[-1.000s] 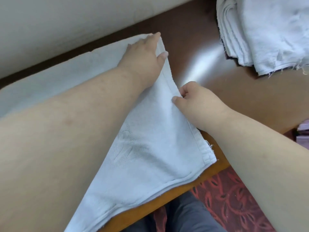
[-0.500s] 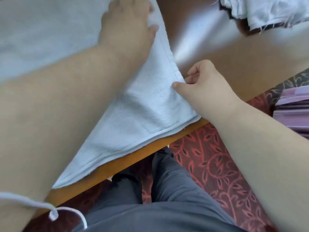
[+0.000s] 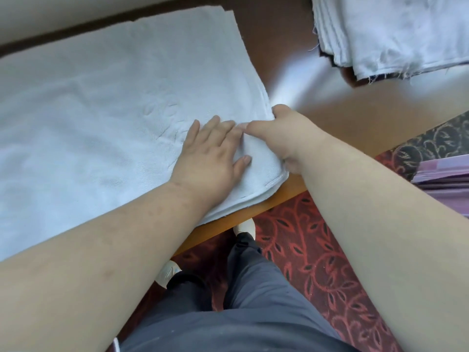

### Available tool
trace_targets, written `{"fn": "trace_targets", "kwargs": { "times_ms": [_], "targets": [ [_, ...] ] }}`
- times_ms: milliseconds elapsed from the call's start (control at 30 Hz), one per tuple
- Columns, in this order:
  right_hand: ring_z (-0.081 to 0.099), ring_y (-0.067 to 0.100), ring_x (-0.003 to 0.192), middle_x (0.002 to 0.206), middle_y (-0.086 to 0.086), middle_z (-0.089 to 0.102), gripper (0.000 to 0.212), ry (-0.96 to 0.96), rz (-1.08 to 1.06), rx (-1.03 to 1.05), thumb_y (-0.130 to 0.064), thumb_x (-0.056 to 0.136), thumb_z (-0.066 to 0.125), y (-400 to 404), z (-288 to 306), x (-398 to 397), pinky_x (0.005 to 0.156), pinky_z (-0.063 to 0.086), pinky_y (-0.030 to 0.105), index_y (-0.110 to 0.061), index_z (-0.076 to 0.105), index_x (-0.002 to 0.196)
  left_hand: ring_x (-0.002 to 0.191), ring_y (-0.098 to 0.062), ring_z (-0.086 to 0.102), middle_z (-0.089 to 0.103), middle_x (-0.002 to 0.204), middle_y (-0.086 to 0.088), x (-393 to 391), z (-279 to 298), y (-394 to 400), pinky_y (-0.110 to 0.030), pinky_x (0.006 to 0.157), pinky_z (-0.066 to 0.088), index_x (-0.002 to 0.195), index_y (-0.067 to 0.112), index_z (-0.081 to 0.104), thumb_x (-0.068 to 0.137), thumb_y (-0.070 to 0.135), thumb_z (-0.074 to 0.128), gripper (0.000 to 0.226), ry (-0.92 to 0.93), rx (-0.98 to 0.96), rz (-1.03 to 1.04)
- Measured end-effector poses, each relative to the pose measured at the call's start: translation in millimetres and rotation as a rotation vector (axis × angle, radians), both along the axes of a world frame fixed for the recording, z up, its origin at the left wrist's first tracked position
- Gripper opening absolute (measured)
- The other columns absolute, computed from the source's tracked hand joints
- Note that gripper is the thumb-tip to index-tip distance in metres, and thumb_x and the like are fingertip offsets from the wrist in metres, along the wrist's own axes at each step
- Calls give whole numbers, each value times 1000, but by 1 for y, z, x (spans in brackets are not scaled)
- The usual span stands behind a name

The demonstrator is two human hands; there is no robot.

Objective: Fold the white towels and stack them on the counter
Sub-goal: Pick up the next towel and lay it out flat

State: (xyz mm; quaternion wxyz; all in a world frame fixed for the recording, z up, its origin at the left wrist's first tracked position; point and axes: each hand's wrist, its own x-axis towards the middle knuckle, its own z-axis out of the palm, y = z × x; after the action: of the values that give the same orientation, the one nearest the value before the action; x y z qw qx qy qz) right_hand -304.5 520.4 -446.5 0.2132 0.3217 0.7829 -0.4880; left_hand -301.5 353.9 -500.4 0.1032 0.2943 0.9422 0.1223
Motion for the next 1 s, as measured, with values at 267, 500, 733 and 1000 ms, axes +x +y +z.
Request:
{"fn": "trace_targets", "kwargs": {
  "times_ms": [267,500,733,1000],
  "targets": [
    [73,20,95,99,-1,77,31,-105,116,-131,-41,85,72,23,1,-17,95,54,43,-19,71,107,151,-21,-1,10,164,5,2,3,3,-47,120,-8,156,25,2,97,54,13,67,-25,-66,2],
    [71,21,94,101,-1,74,31,-215,413,108,-45,89,65,39,-4,12,90,56,42,-23,68,111,148,-33,-14,-12,163,-8,2,3,38,-63,114,-4,155,30,-6,94,61,7,69,-60,-237,2],
    [58,15,76,88,-3,60,38,-108,309,403,-49,88,66,43,-11,31,56,38,29,-17,52,102,149,-30,-10,-4,164,-4,1,8,33,-62,115,-6,155,35,3,91,68,9,72,-52,-202,-67],
    [43,23,121,130,-1,50,43,451,706,601,-27,87,61,-54,3,-5,96,37,35,-29,51,129,150,-27,2,9,163,-5,17,23,-52,-54,117,-6,155,26,11,98,50,32,65,-42,-100,178]
  ]
}}
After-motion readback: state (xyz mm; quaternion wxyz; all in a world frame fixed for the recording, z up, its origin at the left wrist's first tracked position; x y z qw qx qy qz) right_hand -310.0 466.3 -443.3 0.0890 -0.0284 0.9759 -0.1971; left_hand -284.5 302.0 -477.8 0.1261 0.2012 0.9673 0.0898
